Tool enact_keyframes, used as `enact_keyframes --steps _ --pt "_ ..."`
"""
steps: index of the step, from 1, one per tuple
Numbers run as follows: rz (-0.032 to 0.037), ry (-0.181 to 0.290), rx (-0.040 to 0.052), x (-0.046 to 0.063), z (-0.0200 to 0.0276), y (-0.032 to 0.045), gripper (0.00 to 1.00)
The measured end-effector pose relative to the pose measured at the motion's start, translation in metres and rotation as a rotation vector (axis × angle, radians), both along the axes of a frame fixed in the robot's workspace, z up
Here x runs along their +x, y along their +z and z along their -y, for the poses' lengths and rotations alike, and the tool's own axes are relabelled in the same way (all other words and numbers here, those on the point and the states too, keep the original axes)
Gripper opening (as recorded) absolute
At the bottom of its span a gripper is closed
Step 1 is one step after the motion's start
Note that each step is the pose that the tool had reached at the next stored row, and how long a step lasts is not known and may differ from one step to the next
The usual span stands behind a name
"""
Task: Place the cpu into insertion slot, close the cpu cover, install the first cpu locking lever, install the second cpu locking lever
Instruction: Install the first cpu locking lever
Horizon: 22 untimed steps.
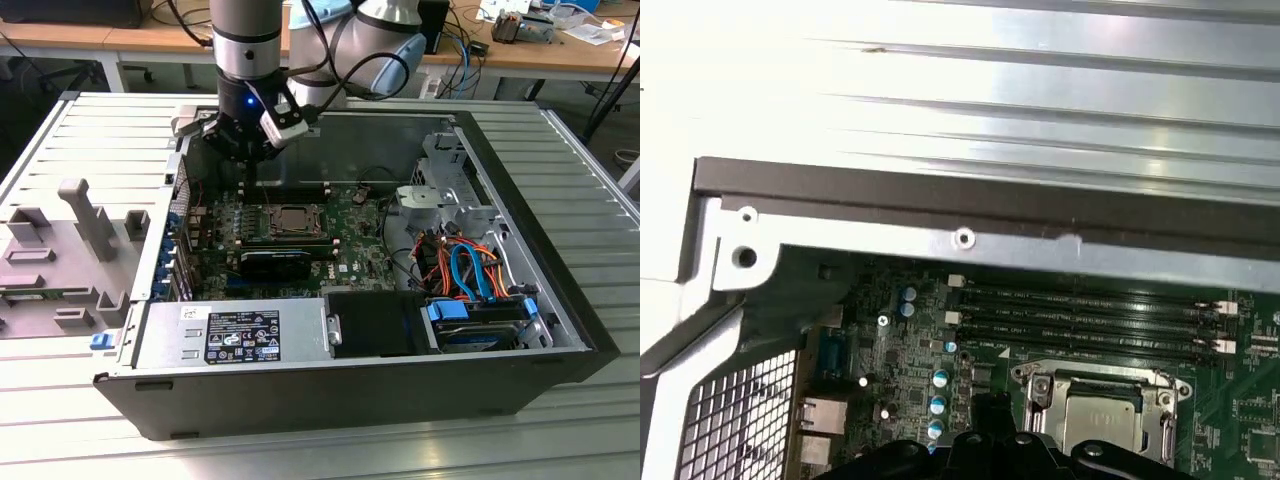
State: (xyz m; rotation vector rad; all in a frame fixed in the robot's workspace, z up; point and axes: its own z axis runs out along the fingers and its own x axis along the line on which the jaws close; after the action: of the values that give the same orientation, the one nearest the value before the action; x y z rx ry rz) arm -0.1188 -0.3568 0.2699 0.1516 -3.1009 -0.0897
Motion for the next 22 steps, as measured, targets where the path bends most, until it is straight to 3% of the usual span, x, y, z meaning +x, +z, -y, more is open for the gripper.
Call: enact_keyframes --steps 4,7,8,11,17,22 --pt "0.0000 0.000 0.0113 0.000 -0.0031 -0.0049 0.11" --pt "0.0000 0.000 0.0116 0.002 -0.0123 -0.0061 0.11" --pt "0.0000 0.001 0.0116 0.003 -0.0134 -0.0066 0.11" --pt "-0.0002 0.002 0.0115 0.008 -0.0142 -0.0084 0.11" --pt "-0.0035 0.002 0.0112 0.030 -0.0142 -0.0125 0.11" --pt "-0.0036 0.002 0.0106 0.031 -0.0142 -0.0132 0.11"
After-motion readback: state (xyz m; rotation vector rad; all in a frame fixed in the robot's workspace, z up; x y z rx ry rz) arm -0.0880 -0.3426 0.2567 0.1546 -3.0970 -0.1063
